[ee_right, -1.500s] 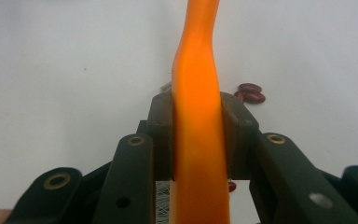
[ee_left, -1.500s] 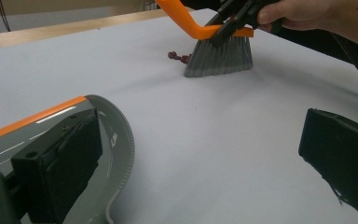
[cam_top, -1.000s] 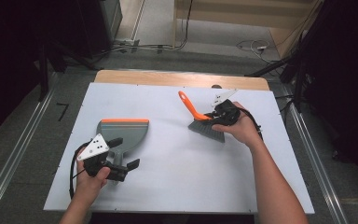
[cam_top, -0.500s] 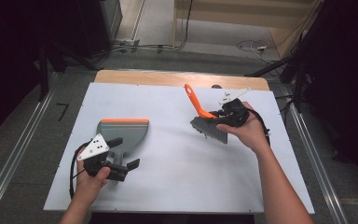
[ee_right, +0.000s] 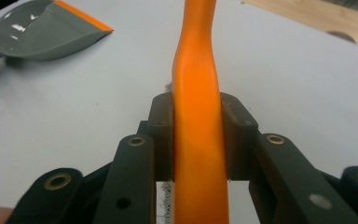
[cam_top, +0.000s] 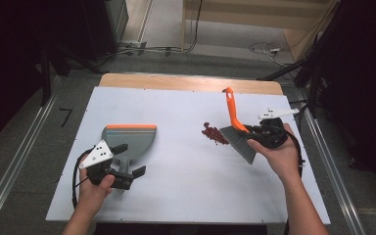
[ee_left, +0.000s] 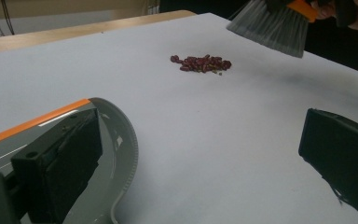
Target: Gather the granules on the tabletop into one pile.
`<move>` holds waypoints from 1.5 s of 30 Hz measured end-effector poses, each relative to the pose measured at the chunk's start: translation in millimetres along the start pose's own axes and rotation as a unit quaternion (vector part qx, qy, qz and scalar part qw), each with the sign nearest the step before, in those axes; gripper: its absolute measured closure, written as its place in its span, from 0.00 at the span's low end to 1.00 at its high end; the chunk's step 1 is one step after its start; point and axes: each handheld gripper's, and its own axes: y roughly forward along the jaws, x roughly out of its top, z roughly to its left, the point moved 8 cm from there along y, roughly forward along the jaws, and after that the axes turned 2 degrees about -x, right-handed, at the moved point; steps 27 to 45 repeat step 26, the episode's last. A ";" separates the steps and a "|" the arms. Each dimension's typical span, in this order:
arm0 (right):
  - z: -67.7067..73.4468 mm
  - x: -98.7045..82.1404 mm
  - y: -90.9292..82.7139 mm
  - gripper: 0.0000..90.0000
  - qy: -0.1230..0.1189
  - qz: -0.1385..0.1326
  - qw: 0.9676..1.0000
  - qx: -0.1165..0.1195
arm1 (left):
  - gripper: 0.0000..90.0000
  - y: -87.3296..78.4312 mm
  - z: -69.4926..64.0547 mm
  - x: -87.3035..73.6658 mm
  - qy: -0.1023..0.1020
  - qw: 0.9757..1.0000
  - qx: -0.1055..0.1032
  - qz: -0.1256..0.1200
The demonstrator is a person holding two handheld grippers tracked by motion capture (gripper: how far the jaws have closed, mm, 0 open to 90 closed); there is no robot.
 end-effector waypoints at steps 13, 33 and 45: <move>-10.1 -61.5 -34.5 0.76 0.112 -0.032 0.992 -0.037 | 0.00 -5.0 2.3 1.9 0.000 1.000 0.006 -0.011; -18.2 -82.6 -41.3 0.76 0.150 -0.040 0.987 -0.048 | 0.00 -12.0 6.5 5.2 -0.009 0.999 0.010 -0.031; -18.2 -82.6 -41.3 0.76 0.150 -0.040 0.987 -0.048 | 0.00 -12.0 6.5 5.2 -0.009 0.999 0.010 -0.031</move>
